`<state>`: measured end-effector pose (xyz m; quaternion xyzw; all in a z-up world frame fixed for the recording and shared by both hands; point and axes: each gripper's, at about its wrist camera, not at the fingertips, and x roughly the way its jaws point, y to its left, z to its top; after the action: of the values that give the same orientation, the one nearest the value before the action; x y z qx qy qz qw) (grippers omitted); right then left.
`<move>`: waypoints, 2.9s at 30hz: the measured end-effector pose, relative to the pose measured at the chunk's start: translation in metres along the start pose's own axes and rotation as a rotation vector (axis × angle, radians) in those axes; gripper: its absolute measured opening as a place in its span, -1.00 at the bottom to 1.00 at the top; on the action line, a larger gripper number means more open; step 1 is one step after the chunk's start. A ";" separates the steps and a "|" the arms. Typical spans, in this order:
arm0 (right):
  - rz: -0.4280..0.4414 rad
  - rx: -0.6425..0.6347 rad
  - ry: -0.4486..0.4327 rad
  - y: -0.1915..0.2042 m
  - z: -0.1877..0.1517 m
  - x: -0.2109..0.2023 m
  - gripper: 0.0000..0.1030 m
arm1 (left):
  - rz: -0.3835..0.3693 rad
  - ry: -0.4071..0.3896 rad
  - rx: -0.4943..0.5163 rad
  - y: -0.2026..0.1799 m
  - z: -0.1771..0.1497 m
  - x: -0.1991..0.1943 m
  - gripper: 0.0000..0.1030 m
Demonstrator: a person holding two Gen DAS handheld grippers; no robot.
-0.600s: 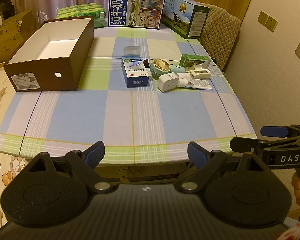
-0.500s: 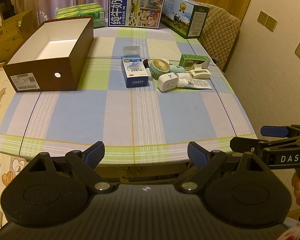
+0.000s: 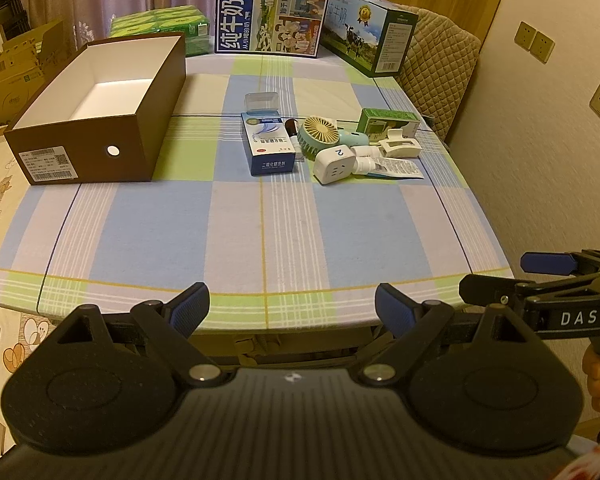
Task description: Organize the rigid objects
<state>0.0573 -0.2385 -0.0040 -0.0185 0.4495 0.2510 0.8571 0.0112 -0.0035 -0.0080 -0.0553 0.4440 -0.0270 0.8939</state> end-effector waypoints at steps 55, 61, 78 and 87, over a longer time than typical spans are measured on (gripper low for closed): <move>-0.099 0.212 -0.022 -0.056 0.054 0.054 0.96 | -0.019 0.053 0.051 0.024 0.080 0.076 0.71; -0.152 0.260 -0.053 -0.059 0.083 0.075 0.96 | -0.057 0.071 0.101 0.039 0.121 0.109 0.69; -0.267 0.375 -0.068 -0.074 0.134 0.122 0.96 | -0.094 0.120 0.195 0.063 0.203 0.193 0.65; -0.115 0.202 -0.024 -0.056 0.147 0.161 0.79 | -0.066 0.172 0.124 0.070 0.196 0.209 0.64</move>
<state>0.2700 -0.1833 -0.0534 0.0451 0.4603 0.1549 0.8730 0.2934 0.0601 -0.0641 -0.0120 0.5144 -0.0884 0.8529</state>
